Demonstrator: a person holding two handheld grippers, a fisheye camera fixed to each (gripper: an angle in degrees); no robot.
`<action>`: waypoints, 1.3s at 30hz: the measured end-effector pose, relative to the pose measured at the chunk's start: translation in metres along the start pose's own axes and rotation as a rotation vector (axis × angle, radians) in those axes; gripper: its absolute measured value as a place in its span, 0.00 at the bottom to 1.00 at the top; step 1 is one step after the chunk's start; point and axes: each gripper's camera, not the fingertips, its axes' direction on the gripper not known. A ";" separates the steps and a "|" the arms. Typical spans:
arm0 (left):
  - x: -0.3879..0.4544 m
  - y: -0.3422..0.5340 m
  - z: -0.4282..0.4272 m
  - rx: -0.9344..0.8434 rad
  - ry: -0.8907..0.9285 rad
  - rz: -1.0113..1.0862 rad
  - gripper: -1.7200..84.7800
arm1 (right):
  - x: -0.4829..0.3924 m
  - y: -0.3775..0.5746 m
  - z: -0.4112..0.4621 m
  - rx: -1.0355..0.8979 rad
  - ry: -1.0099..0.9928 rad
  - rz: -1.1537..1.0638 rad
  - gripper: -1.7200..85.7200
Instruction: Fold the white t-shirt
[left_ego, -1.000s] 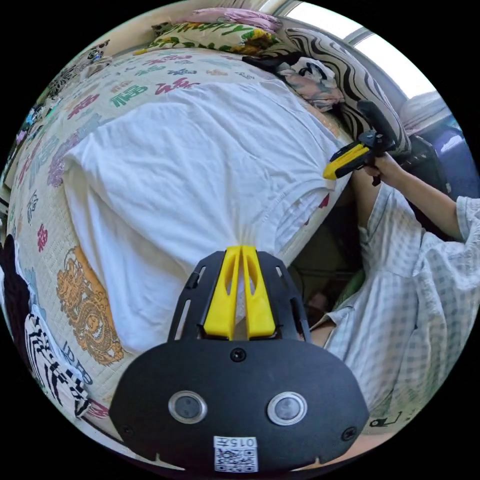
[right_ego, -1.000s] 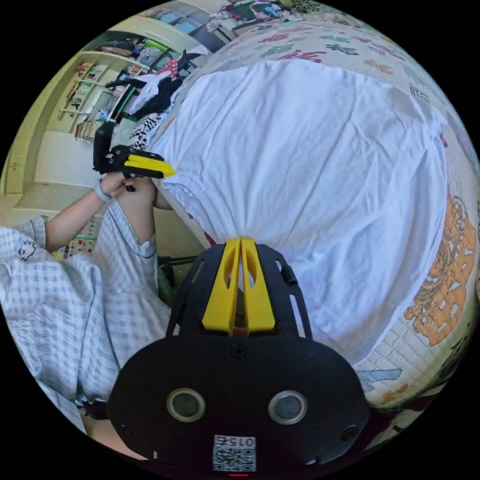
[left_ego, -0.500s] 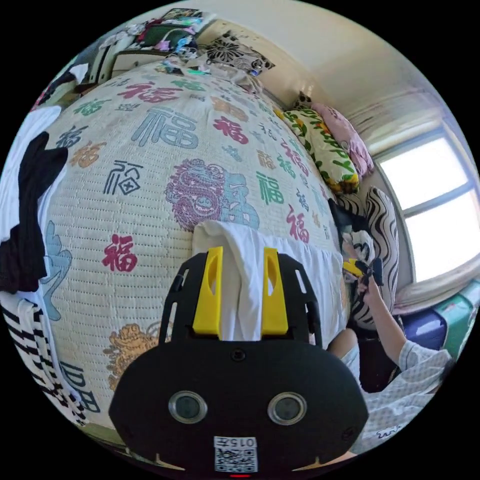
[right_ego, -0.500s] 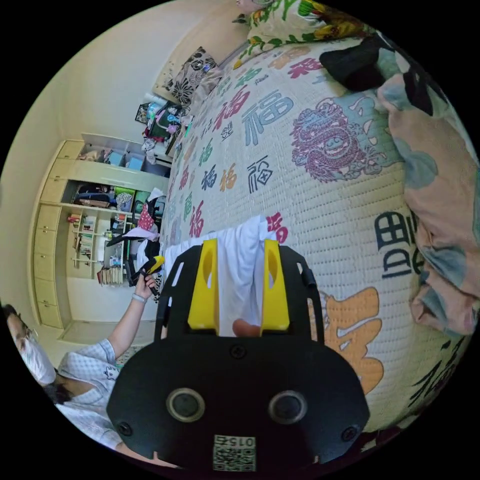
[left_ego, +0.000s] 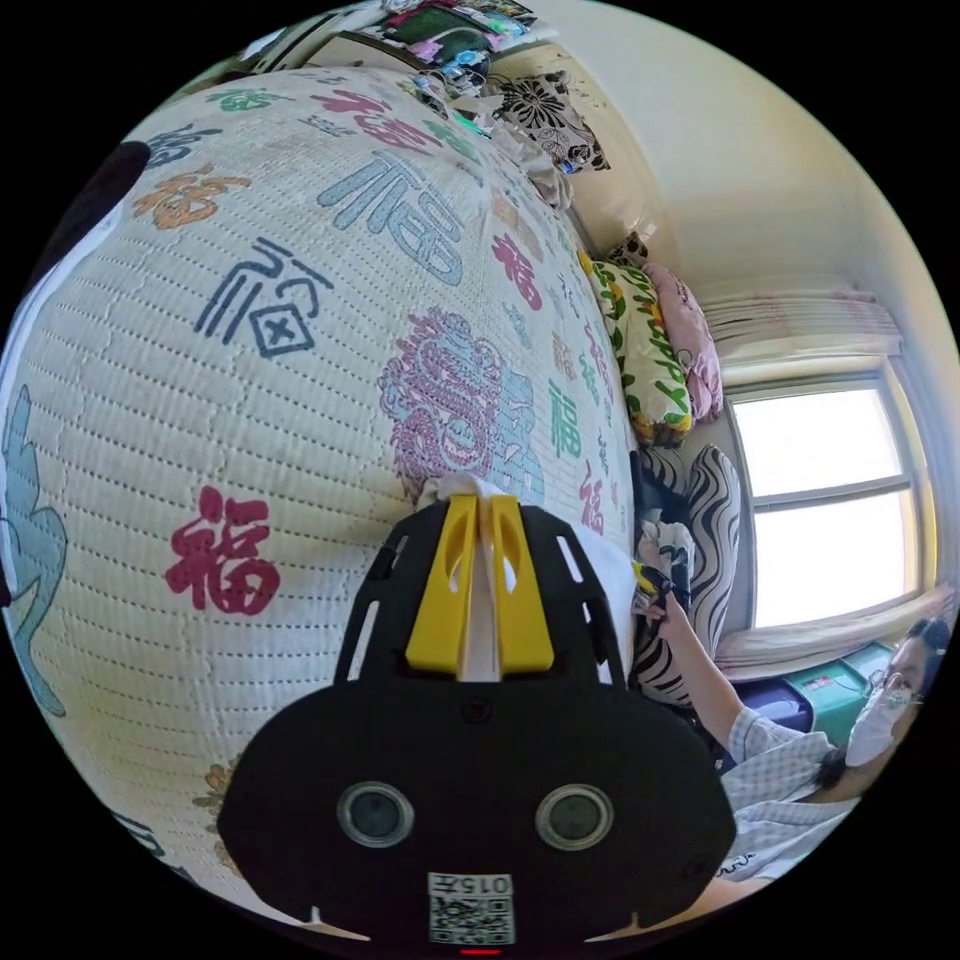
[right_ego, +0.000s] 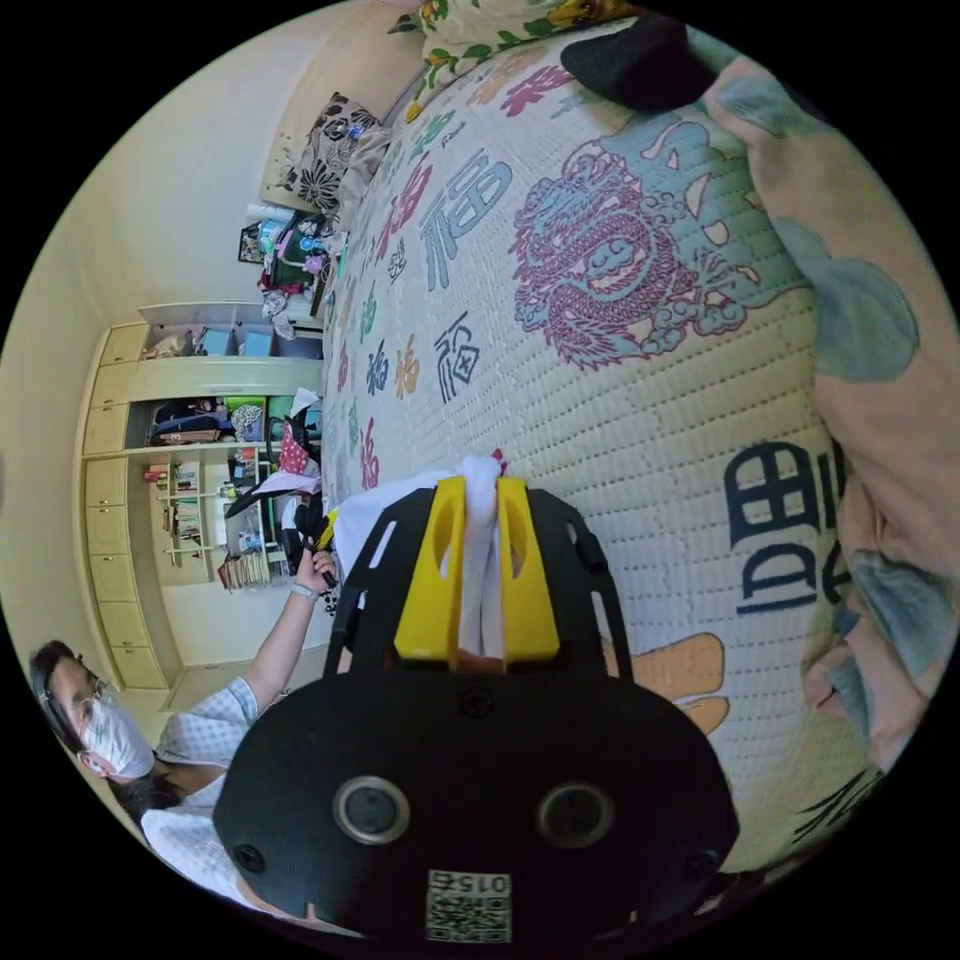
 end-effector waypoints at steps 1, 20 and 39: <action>0.001 0.001 -0.004 0.003 0.001 0.006 0.05 | -0.001 0.002 0.000 0.005 0.001 0.001 0.11; 0.044 0.199 0.012 -0.340 -0.162 0.099 0.07 | -0.027 0.203 0.165 -0.317 0.053 -0.206 0.06; 0.068 0.258 -0.033 -0.215 -0.535 0.183 0.13 | -0.092 0.239 0.236 -0.217 0.220 -0.357 0.08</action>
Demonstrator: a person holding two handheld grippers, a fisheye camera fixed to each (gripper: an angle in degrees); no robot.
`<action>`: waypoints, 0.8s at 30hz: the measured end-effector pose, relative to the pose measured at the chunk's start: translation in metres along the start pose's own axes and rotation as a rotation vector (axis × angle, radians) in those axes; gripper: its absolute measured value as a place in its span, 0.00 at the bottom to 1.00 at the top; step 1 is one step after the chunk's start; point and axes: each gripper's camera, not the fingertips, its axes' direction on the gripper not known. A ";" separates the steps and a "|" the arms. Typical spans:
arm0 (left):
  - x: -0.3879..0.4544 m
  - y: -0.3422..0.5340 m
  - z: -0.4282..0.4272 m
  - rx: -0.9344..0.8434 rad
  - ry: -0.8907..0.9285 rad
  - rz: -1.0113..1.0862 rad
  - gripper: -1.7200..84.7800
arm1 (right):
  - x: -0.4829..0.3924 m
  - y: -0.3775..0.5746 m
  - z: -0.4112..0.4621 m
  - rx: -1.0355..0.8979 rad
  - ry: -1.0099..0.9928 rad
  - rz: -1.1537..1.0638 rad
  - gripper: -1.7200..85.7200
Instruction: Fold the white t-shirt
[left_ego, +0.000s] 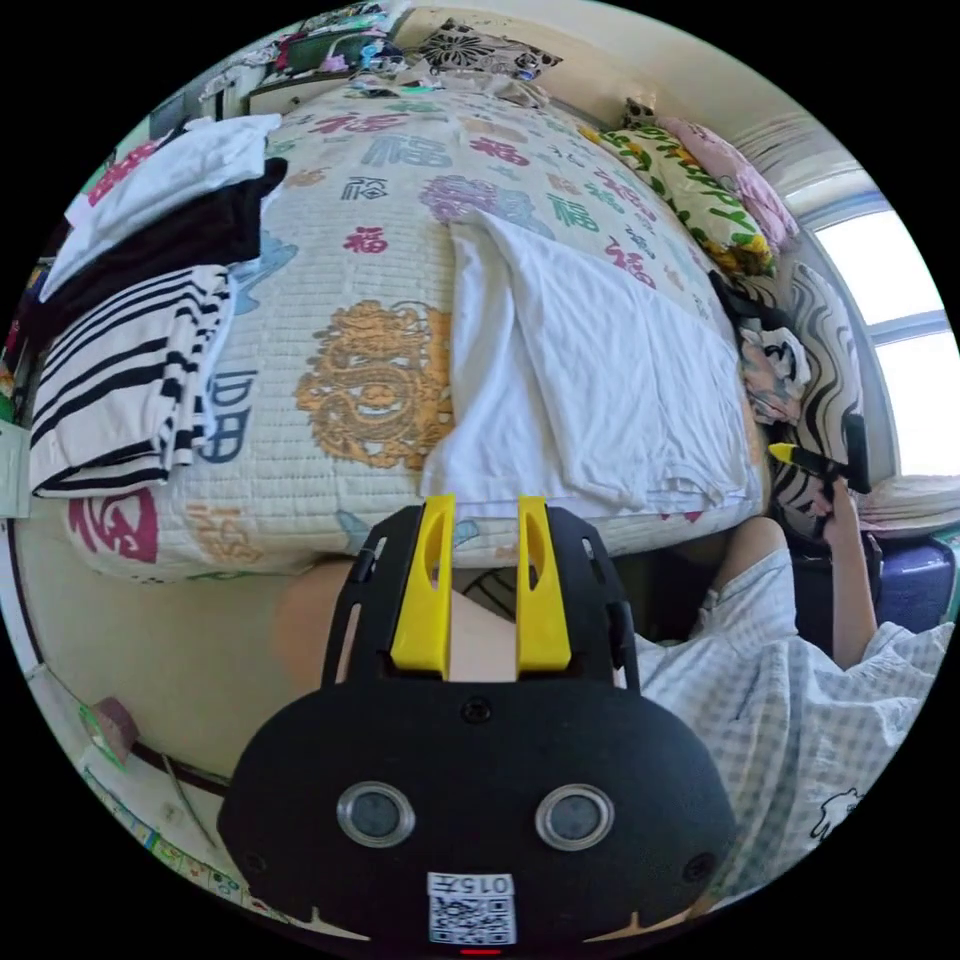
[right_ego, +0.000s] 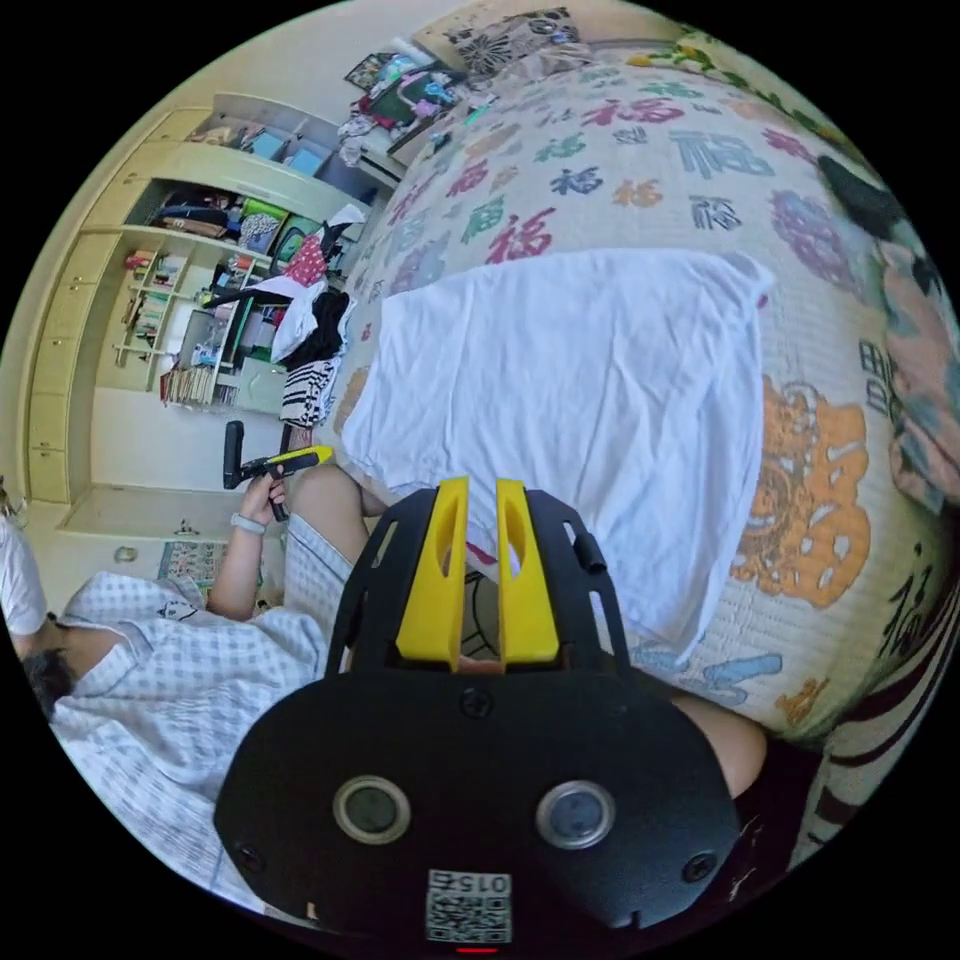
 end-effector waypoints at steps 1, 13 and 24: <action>-0.003 0.000 0.002 -0.009 -0.012 -0.009 0.13 | -0.019 -0.017 0.007 -0.006 -0.001 -0.053 0.09; 0.026 -0.020 0.069 -0.187 -0.114 0.055 0.12 | -0.221 -0.224 0.215 -0.232 0.042 -0.454 0.14; 0.052 -0.017 0.105 -0.198 -0.055 0.114 0.08 | -0.278 -0.310 0.391 -0.573 0.611 -0.505 0.14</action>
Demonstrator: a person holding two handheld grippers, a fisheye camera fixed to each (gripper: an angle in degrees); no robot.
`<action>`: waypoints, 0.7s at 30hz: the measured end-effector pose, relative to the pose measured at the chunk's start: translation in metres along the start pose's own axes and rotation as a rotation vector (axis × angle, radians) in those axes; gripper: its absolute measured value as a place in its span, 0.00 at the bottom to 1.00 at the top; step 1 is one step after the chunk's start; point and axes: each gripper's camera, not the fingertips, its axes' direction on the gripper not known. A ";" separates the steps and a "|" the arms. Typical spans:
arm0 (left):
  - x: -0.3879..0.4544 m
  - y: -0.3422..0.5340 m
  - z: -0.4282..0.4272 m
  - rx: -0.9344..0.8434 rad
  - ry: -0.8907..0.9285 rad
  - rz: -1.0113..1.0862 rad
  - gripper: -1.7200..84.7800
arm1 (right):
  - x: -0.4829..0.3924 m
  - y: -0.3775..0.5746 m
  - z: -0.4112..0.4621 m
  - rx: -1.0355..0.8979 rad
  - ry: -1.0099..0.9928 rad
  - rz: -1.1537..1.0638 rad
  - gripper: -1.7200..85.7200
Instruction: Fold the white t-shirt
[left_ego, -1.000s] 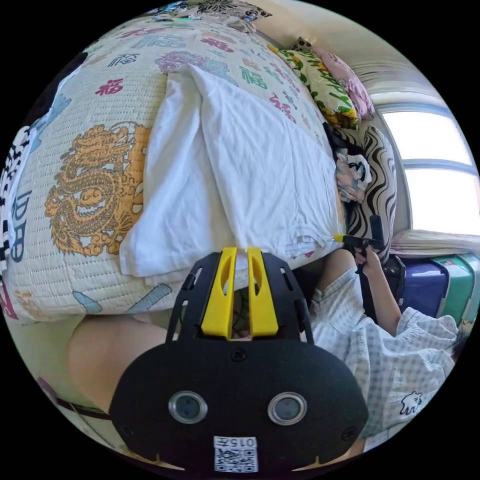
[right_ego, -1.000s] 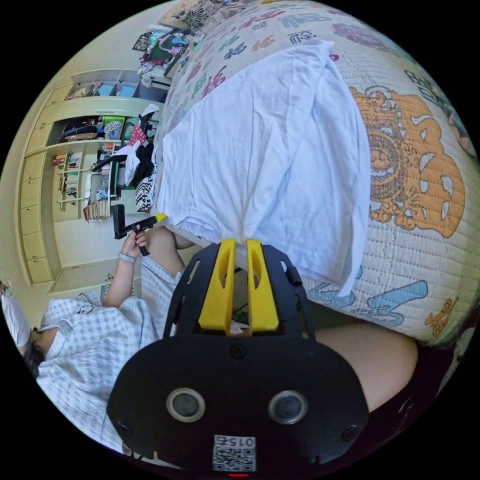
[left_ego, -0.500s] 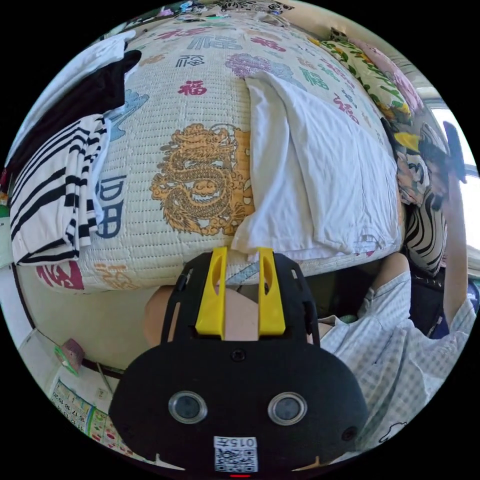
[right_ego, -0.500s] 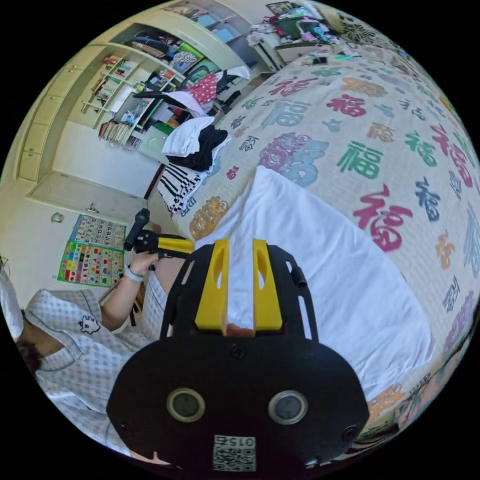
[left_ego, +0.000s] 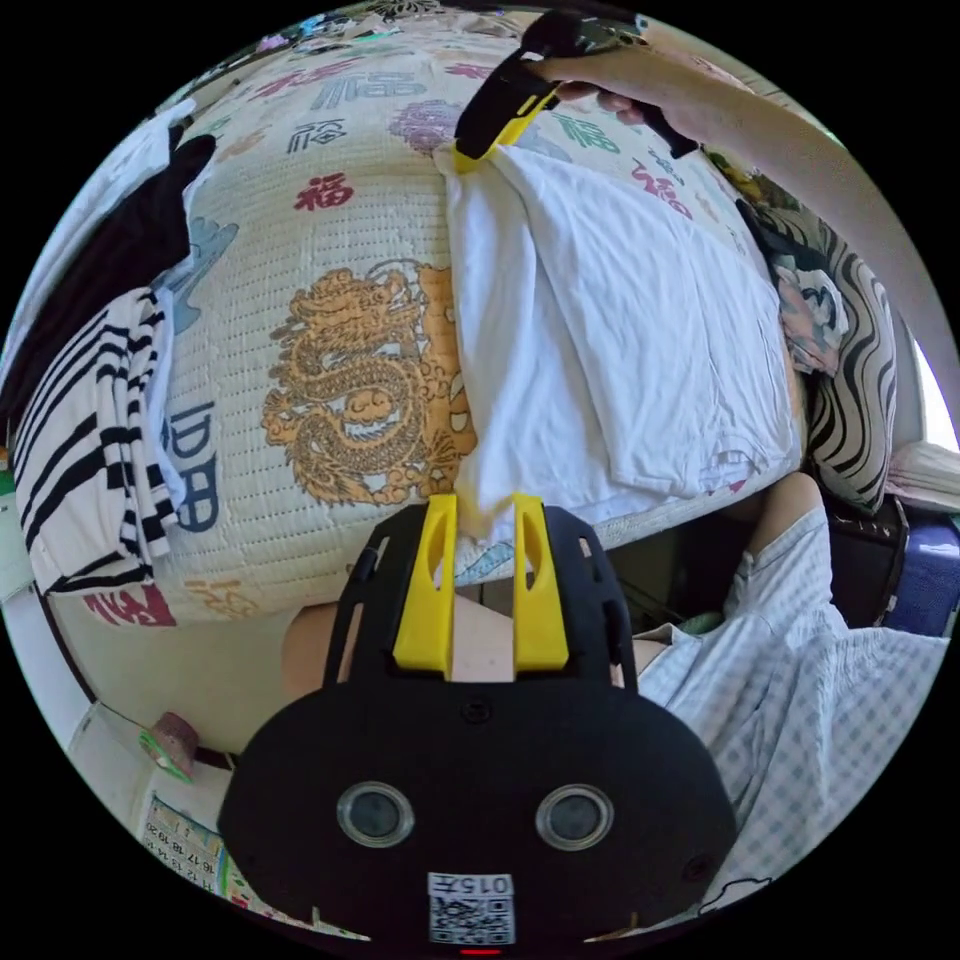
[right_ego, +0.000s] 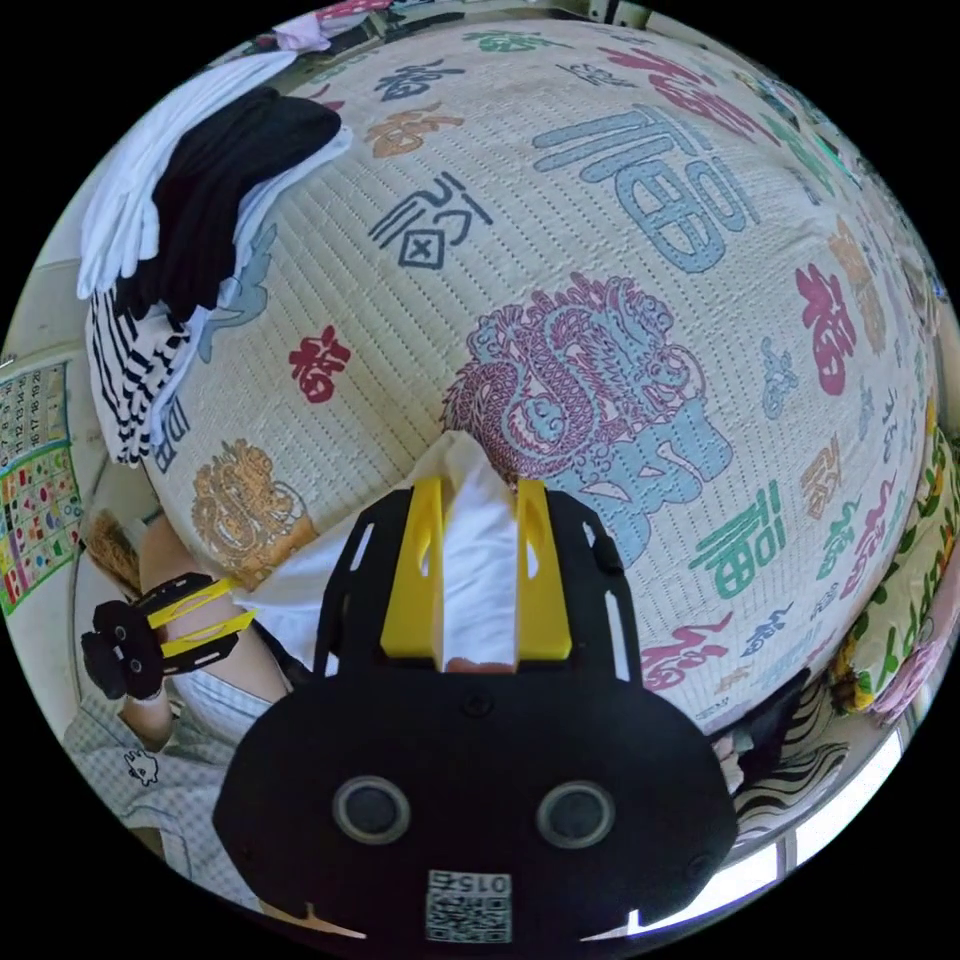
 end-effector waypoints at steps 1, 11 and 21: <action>0.003 0.000 0.001 0.002 -0.001 0.017 0.07 | -0.004 -0.003 0.001 -0.011 0.032 -0.008 0.13; 0.045 0.041 -0.005 0.146 0.050 0.105 0.02 | 0.020 0.071 -0.066 0.210 -0.078 -0.157 0.03; 0.270 0.056 -0.019 0.369 0.041 0.609 0.01 | 0.185 0.322 -0.124 0.604 -0.361 -0.040 0.03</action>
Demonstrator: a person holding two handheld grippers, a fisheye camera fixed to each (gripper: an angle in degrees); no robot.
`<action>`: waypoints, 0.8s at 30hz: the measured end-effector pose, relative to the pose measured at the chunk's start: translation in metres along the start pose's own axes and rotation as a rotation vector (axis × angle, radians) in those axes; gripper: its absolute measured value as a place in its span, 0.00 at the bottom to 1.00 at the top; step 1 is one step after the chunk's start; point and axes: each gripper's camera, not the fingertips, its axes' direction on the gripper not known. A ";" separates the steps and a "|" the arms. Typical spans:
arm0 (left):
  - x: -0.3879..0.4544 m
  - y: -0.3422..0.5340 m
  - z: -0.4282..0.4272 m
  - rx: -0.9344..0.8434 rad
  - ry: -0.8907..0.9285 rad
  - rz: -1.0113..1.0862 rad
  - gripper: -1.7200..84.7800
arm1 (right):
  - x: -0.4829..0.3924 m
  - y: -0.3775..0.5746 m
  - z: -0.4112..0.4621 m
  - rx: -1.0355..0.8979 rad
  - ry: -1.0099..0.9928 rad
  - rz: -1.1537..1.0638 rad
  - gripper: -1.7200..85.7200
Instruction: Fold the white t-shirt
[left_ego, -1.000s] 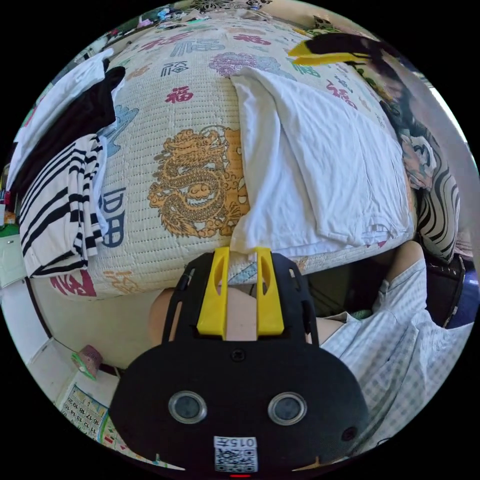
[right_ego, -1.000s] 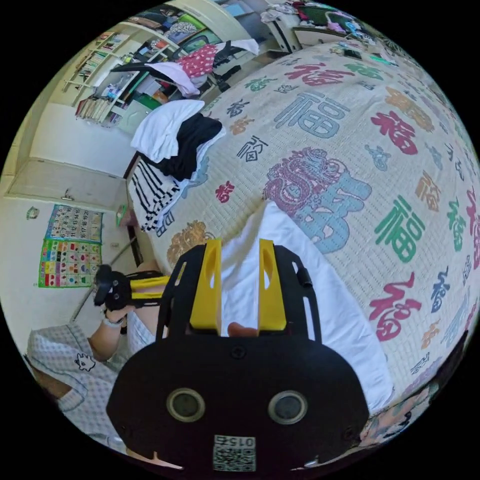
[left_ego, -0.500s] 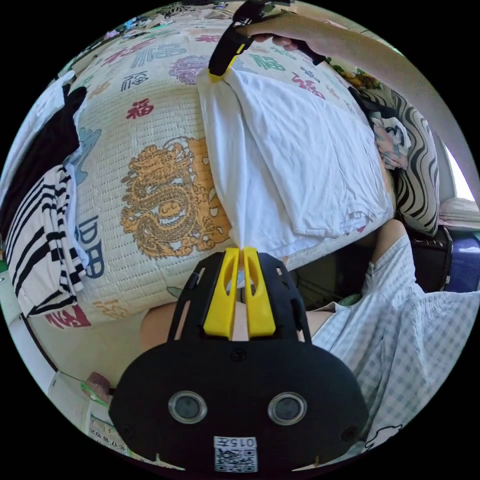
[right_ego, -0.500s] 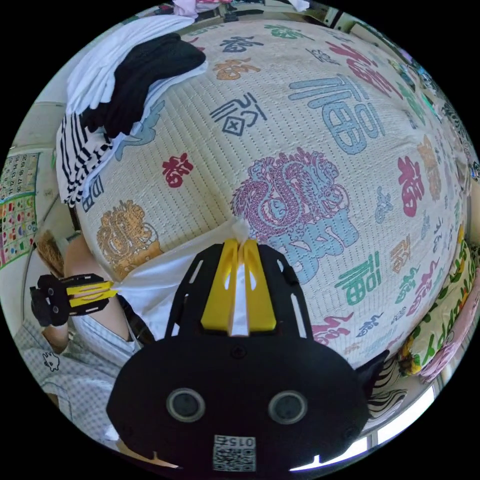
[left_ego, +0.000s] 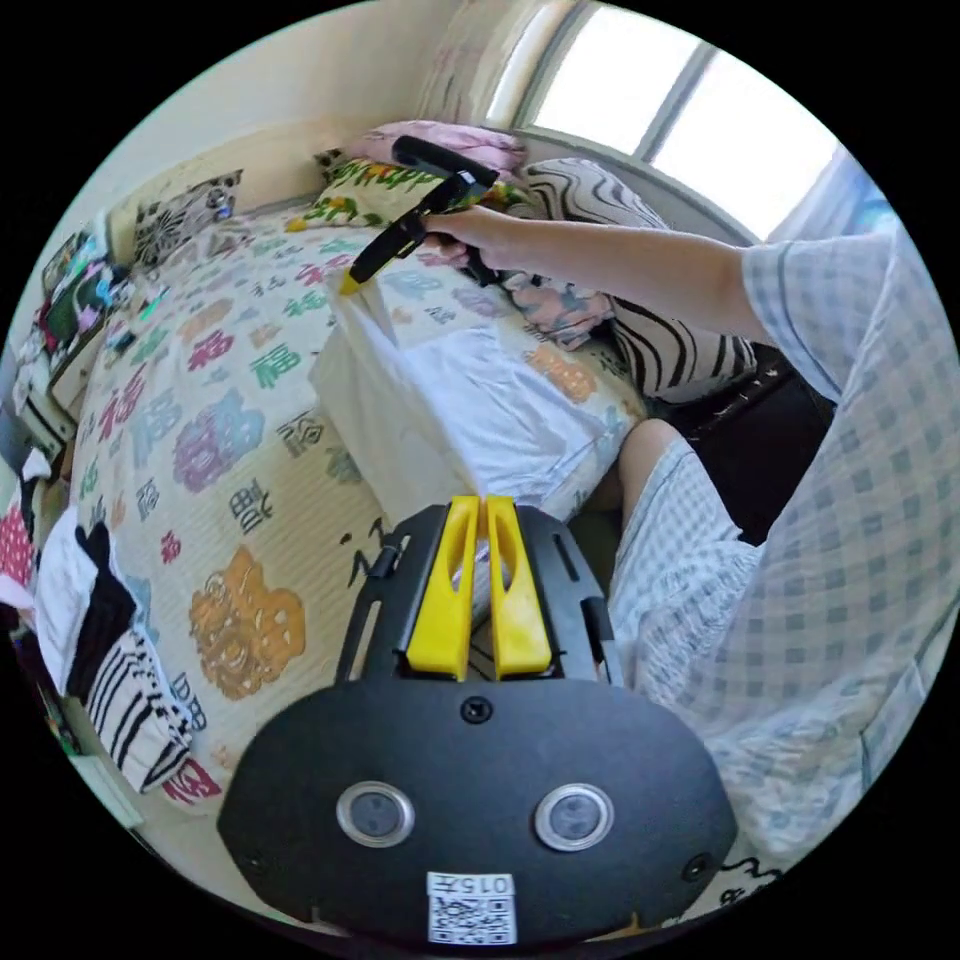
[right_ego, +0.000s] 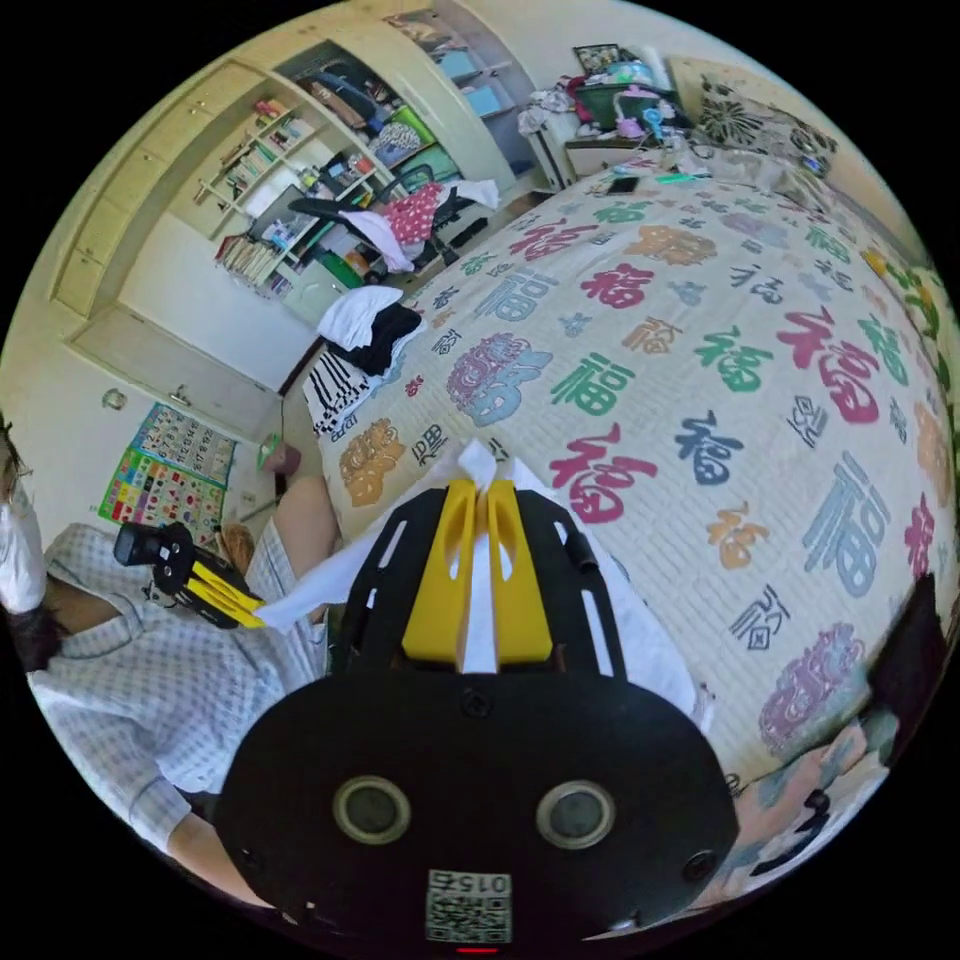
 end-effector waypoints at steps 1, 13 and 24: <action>0.011 -0.009 0.009 -0.002 0.005 0.032 0.01 | 0.020 0.025 -0.025 0.037 -0.020 0.044 0.03; 0.154 -0.127 0.238 -0.170 0.073 0.326 0.02 | 0.208 0.184 -0.127 0.150 -0.188 0.371 0.10; 0.106 -0.157 0.237 -0.066 0.238 0.294 0.02 | 0.226 0.267 -0.213 0.264 -0.116 0.601 0.15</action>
